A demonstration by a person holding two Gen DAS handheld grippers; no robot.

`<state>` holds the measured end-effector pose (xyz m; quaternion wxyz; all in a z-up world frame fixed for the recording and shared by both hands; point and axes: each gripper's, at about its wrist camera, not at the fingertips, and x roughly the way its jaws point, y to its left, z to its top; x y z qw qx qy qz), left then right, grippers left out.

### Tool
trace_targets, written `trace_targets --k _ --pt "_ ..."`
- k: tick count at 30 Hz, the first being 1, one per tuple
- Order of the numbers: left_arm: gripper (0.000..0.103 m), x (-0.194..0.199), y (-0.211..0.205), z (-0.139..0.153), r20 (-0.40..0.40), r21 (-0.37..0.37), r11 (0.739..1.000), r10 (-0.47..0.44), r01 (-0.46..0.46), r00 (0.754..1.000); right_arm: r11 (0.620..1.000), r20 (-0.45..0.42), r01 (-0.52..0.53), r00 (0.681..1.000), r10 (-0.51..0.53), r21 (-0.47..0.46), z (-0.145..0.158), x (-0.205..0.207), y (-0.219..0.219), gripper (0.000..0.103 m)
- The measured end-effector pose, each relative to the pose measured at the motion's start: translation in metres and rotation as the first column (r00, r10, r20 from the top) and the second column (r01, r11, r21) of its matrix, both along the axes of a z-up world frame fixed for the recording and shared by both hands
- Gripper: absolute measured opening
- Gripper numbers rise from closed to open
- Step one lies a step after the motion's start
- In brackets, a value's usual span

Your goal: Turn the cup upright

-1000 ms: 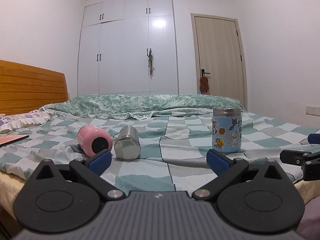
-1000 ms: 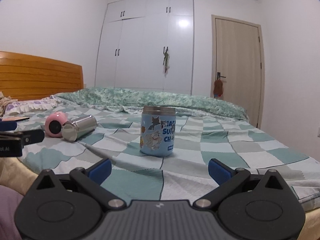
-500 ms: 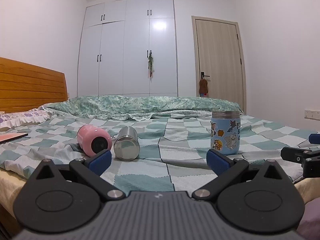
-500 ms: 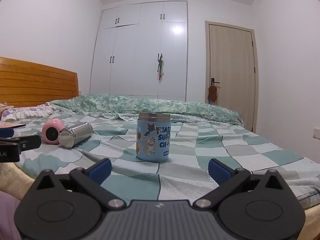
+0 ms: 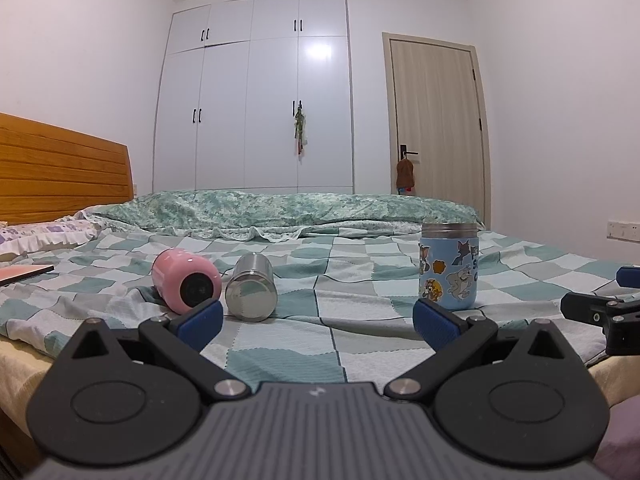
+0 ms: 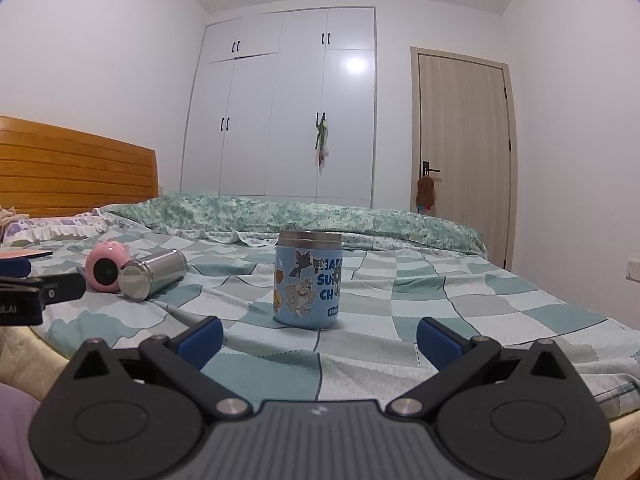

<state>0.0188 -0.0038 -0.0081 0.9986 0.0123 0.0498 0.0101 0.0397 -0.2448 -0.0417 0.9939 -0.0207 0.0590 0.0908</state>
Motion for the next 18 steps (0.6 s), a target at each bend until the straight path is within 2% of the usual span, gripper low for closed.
trace_targets --k 18 --pt "0.103 0.0008 -0.0033 0.0001 0.006 -0.001 1.000 -0.004 0.004 1.000 1.000 0.002 0.000 1.000 0.000 0.000 0.0000 -0.0004 0.0001 0.103"
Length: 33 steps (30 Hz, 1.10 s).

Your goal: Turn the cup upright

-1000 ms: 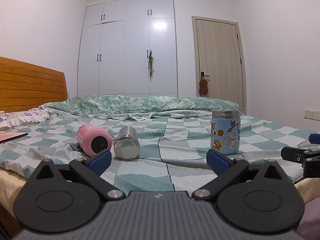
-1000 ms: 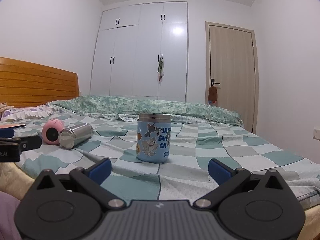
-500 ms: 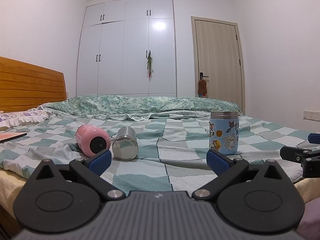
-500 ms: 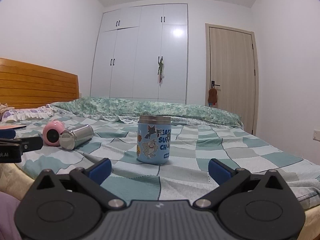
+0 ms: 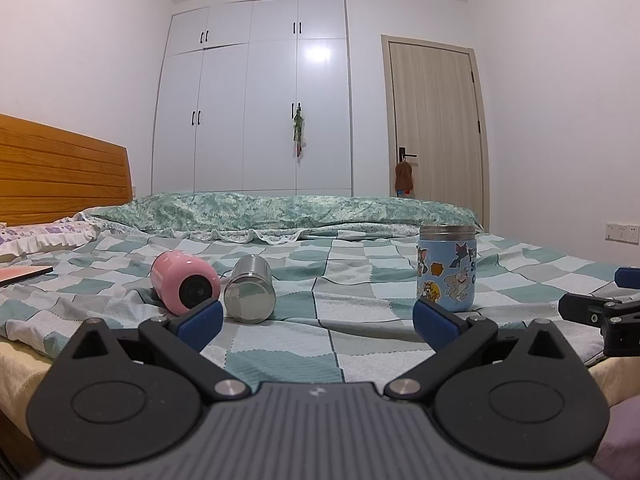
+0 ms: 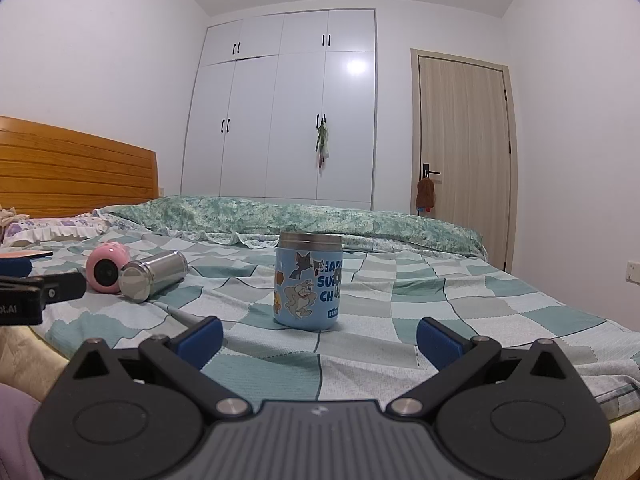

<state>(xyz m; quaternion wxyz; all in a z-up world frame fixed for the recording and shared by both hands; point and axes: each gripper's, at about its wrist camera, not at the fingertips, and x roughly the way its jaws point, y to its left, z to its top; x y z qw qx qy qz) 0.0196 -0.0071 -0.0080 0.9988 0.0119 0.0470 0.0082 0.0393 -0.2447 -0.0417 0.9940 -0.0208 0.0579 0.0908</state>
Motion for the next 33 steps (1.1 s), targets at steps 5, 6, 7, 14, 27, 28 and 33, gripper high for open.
trace_targets --k 5,6,7,14,27,28,33 --pt "0.103 0.0000 0.0000 -0.0002 0.001 0.000 1.000 0.000 0.000 1.000 1.000 0.000 0.000 1.000 0.000 0.000 -0.0001 -0.0001 0.0000 0.103" --pt "0.103 -0.0002 0.0006 -0.0001 0.000 0.000 1.000 0.001 -0.001 1.000 1.000 0.000 0.000 1.000 0.000 0.000 -0.0002 -0.0001 0.0001 0.103" --pt "0.103 0.0002 -0.0003 -0.0002 0.000 0.000 1.000 0.000 0.000 1.000 1.000 0.001 0.000 1.000 0.000 0.000 -0.0002 -0.0002 0.0000 0.103" --pt "0.103 0.0000 -0.0013 -0.0003 0.002 0.000 1.000 0.000 0.000 1.000 1.000 0.001 0.000 1.000 0.000 0.000 -0.0004 -0.0002 0.0001 0.103" --pt "0.103 0.0001 -0.0014 -0.0006 0.002 0.000 1.000 -0.001 0.001 1.000 1.000 0.001 0.000 1.000 0.000 0.000 -0.0008 -0.0004 0.0003 0.103" --pt "0.103 0.0000 -0.0016 -0.0006 0.002 0.000 1.000 -0.001 0.001 1.000 1.000 0.001 0.000 1.000 0.000 0.000 -0.0009 -0.0006 0.0003 0.103" --pt "0.103 0.0012 -0.0038 -0.0006 0.005 0.003 1.000 -0.013 0.013 1.000 1.000 0.002 0.000 1.000 0.000 0.000 -0.0010 -0.0006 0.0004 0.103"
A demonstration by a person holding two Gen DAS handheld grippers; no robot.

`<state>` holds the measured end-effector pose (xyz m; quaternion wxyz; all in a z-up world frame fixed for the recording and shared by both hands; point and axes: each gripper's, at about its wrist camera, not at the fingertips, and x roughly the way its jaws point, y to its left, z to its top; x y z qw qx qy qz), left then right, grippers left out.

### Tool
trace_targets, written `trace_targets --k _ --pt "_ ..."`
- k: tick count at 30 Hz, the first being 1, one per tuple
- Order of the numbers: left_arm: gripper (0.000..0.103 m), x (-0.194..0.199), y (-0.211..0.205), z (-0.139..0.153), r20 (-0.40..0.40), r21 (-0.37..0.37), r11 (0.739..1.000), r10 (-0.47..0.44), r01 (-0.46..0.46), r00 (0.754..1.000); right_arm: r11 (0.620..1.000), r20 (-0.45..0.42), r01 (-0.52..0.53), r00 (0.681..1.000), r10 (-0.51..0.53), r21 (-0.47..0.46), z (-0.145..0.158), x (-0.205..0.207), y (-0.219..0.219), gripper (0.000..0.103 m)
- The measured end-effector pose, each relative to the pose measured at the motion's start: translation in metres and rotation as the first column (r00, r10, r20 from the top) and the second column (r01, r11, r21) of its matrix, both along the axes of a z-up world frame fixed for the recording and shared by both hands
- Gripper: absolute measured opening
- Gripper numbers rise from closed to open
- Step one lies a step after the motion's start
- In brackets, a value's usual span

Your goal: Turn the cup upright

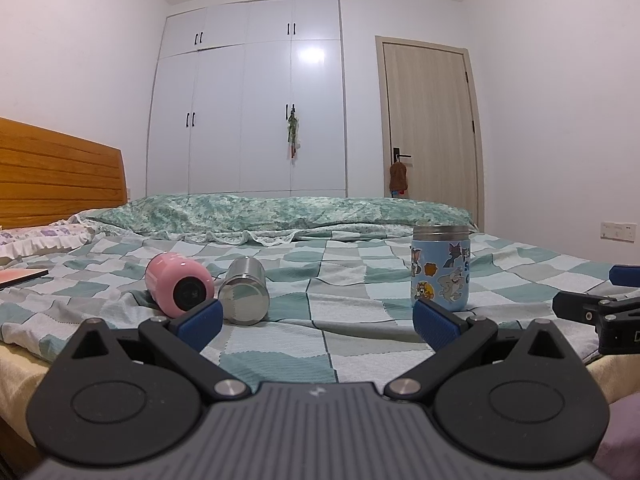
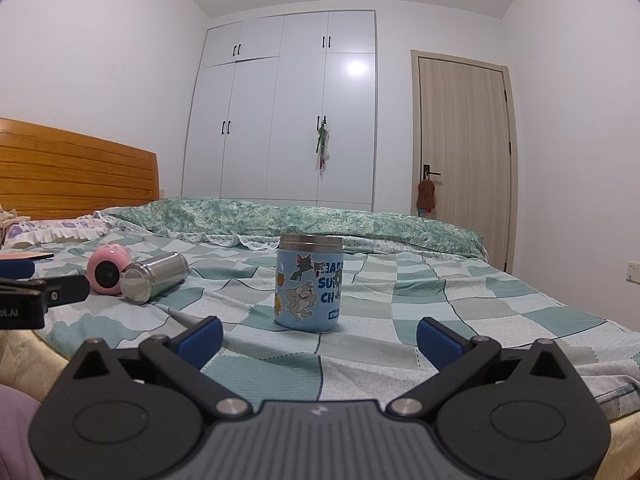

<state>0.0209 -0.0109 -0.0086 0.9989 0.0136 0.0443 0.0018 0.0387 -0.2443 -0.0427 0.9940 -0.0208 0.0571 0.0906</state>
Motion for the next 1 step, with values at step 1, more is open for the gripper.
trace_targets --k 1 --pt "0.103 -0.0001 0.0004 -0.0001 0.001 0.000 1.000 -0.003 0.003 1.000 1.000 0.000 0.000 1.000 0.000 0.000 0.0000 -0.0001 0.0000 0.103"
